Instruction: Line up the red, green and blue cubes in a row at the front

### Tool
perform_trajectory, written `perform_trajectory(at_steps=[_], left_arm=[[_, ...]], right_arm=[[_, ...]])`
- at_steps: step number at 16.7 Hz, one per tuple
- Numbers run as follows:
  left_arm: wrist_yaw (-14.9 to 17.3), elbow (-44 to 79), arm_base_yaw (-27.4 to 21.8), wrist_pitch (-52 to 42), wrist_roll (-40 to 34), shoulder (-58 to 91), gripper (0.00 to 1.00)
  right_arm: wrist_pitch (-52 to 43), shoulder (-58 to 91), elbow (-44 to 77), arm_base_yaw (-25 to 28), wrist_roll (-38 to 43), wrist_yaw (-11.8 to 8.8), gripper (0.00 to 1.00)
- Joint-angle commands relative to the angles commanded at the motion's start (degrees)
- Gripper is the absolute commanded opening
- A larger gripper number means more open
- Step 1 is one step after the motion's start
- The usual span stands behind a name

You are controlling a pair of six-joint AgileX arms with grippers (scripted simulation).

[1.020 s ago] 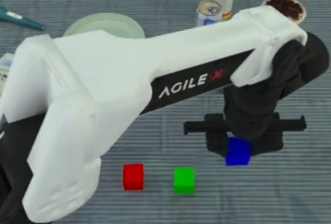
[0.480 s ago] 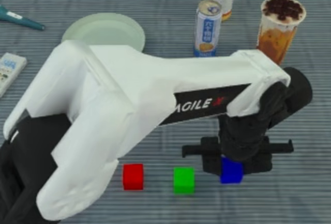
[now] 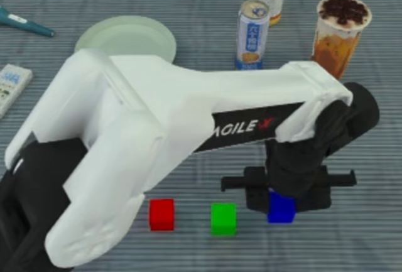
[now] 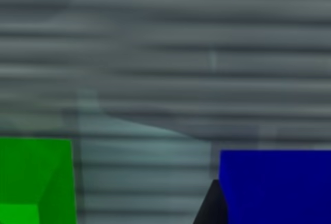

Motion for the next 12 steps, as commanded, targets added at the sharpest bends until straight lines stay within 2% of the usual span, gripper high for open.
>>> perform_trajectory(at_steps=[7, 12], left_arm=[[0.00, 0.00, 0.00, 0.00, 0.00, 0.00, 0.98], [0.00, 0.00, 0.00, 0.00, 0.00, 0.00, 1.00]], right_arm=[[0.00, 0.00, 0.00, 0.00, 0.00, 0.00, 1.00], [0.00, 0.00, 0.00, 0.00, 0.00, 0.00, 1.00]])
